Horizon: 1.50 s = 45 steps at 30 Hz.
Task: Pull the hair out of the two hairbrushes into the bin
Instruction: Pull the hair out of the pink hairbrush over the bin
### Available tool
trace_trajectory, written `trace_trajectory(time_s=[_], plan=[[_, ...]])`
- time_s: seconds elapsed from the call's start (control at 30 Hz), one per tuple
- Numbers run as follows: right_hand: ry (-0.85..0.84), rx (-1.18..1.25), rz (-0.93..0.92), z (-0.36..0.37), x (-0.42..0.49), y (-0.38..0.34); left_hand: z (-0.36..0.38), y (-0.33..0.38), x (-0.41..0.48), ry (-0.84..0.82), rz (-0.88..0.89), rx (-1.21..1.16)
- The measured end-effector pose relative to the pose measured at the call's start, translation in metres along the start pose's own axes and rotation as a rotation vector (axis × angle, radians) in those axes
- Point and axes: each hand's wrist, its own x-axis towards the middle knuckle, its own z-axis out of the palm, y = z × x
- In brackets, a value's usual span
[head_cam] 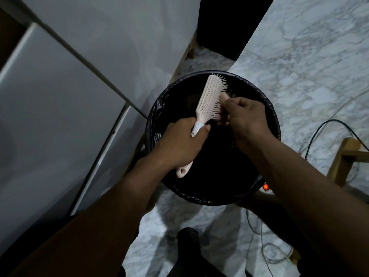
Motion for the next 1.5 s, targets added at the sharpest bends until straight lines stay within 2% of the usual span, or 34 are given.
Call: trace_trajectory(time_s=[0.17,0.27,0.43,0.57,0.7,0.87,1.0,1.07,1.2,1.5], plan=[[0.128,0.020,0.142,-0.006,0.013,-0.003,-0.001,-0.001,0.001,0.037,0.026,-0.040],[0.021,-0.007,0.187,-0.007,0.013,0.001,-0.001,0.002,0.000,0.024,0.069,-0.057],[-0.138,0.087,0.204,0.002,0.011,0.000,-0.001,0.002,-0.001,-0.002,0.065,-0.041],[-0.162,-0.080,0.030,0.005,0.007,0.005,-0.002,0.002,-0.002,-0.009,0.043,-0.019],[-0.084,-0.188,-0.125,0.002,0.001,0.002,-0.001,0.002,-0.003,-0.031,0.026,-0.002],[-0.004,-0.232,-0.114,0.003,-0.002,0.004,-0.003,0.004,-0.003,-0.032,0.025,0.030],[0.106,-0.100,-0.007,0.002,0.004,0.000,-0.003,0.001,-0.003,-0.060,0.007,0.014],[0.087,-0.052,-0.068,-0.003,0.009,-0.003,-0.003,-0.001,-0.003,-0.073,-0.009,-0.003],[-0.005,-0.213,-0.256,-0.008,0.007,-0.004,-0.003,0.002,-0.001,-0.166,-0.011,-0.088],[0.193,-0.231,-0.278,-0.016,0.012,-0.004,-0.005,0.004,-0.004,-0.283,-0.021,-0.135]])
